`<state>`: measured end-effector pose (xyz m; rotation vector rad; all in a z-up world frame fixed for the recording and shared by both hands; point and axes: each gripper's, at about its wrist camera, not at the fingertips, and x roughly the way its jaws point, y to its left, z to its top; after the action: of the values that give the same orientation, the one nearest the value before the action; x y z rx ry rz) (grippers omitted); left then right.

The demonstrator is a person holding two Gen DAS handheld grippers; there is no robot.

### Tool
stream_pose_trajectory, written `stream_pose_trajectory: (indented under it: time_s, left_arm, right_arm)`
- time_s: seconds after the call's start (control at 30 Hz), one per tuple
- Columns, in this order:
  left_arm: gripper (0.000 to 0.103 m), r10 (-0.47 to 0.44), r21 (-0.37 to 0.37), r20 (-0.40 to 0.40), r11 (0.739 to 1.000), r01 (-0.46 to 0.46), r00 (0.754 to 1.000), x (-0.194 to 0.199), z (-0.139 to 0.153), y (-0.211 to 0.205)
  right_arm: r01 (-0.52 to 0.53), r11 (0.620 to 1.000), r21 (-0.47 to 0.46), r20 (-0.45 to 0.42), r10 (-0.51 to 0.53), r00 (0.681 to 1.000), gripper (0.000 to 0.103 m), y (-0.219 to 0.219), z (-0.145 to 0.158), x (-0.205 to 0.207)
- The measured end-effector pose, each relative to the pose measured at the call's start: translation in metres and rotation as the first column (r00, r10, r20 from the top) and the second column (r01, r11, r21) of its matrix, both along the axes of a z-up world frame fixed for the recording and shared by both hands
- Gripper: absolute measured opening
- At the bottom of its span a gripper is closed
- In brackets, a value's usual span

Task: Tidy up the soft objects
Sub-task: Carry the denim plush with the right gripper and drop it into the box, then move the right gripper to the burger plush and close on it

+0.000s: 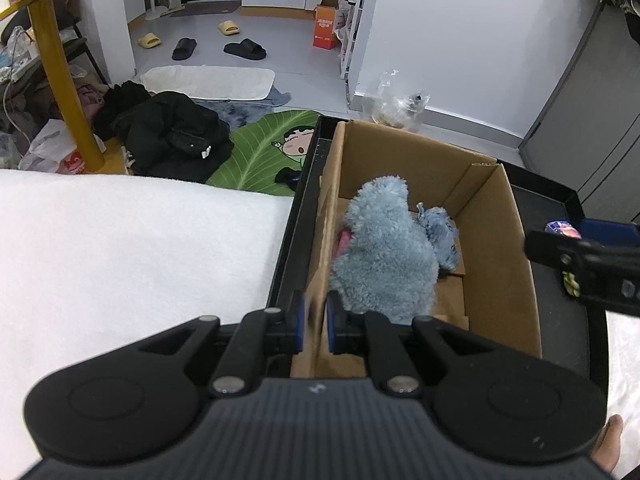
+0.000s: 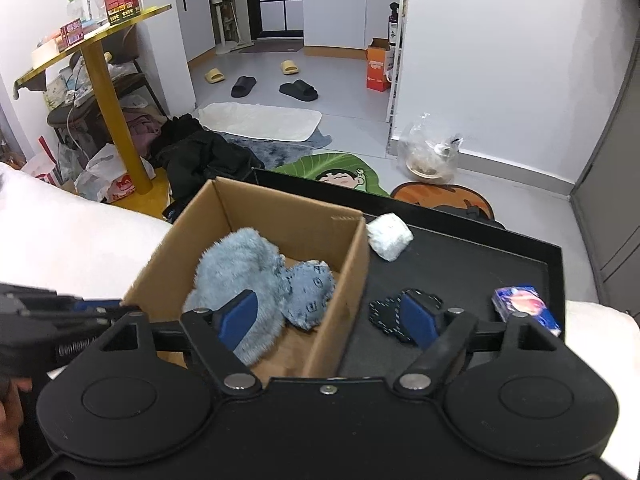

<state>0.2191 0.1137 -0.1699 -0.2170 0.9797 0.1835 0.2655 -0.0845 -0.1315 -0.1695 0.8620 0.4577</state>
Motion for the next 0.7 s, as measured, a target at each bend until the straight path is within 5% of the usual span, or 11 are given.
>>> stream_pose_trajectory:
  time_s: [0.27,0.43,0.7]
  left_arm:
    - [0.019,0.005,0.051,-0.014,0.999,-0.004,1.000,-0.002,0.004,-0.006]
    - [0.060,0.000,0.053,0.002,0.999,0.000,1.000,-0.004,0.008,-0.009]
    - [0.075,-0.018,0.089,-0.001,0.996,0.018,1.000,-0.004,0.011,-0.019]
  right_arm:
    - [0.021,1.000,0.010,-0.003,-0.021,1.000,0.082,-0.034,0.004,-0.008]
    - [0.055,0.998,0.019,-0.017,-0.055,0.998,0.083,-0.060,0.003,-0.006]
    - [0.114,0.993,0.039,-0.024,-0.113,0.993,0.083,-0.104,-0.005,-0.006]
